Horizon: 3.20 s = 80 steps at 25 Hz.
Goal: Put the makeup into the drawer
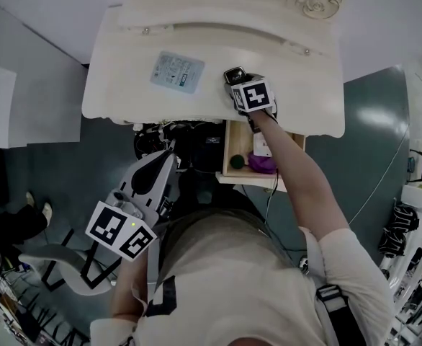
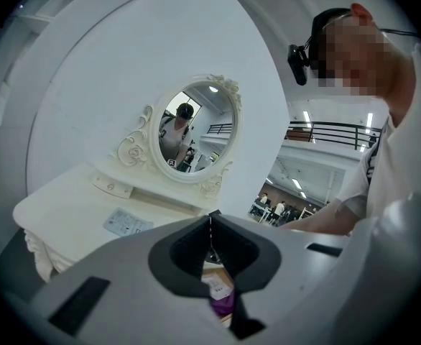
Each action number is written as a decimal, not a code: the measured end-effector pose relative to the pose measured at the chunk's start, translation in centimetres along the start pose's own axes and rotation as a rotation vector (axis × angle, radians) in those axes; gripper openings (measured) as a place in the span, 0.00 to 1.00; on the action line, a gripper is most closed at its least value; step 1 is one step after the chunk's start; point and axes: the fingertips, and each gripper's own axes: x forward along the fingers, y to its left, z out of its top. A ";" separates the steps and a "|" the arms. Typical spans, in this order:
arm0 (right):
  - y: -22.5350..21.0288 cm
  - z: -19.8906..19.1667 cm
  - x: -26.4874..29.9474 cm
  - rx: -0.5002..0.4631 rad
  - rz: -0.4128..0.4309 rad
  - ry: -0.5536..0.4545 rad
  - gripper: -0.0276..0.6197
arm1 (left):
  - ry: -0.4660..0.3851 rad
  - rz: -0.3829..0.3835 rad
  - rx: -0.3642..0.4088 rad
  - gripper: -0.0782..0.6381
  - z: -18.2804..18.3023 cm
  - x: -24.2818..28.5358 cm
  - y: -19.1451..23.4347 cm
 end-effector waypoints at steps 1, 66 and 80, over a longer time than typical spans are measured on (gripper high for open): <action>0.1 0.1 -0.4 -0.008 -0.004 -0.007 0.50 | -0.004 0.001 -0.001 0.19 0.1 -0.2 0.0; 2.8 -12.9 -19.8 0.246 -0.004 -0.180 0.50 | 0.123 -0.329 0.089 0.19 -1.4 5.5 -6.9; 0.2 -18.7 -15.7 0.220 -0.004 -0.059 0.50 | 0.194 -0.322 0.099 0.19 -4.6 7.7 -9.2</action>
